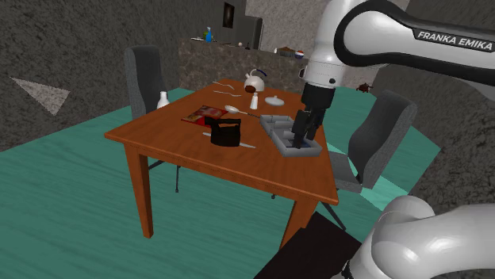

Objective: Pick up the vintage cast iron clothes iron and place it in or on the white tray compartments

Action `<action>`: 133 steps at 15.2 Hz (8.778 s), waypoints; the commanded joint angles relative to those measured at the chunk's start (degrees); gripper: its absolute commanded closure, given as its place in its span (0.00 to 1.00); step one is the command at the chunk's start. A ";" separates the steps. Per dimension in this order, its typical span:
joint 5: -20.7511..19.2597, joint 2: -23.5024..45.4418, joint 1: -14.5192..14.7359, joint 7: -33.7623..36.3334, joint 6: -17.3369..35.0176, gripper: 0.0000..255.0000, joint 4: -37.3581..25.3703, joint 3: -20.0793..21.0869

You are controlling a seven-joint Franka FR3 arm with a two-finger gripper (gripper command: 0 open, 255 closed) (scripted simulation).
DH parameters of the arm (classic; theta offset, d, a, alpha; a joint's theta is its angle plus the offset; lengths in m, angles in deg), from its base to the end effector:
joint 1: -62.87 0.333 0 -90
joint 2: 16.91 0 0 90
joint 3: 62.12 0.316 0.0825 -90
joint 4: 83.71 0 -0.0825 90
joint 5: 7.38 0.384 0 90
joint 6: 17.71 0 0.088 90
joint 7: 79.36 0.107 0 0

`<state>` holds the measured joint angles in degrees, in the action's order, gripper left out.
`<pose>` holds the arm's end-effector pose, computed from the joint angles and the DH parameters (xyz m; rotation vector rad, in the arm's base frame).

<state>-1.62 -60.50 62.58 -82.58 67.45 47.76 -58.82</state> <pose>0.3046 0.0334 0.6040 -3.0759 -0.1508 0.0736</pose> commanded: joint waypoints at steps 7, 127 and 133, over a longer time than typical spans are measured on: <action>-4.79 11.72 1.10 -11.51 6.14 0.00 -5.38 -3.31; -10.04 53.72 -17.13 -80.61 20.47 1.00 -40.46 -15.74; -10.03 53.73 -17.10 -80.62 20.47 1.00 -40.47 -15.77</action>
<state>-11.74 -6.94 45.34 -163.22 87.96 6.98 -74.75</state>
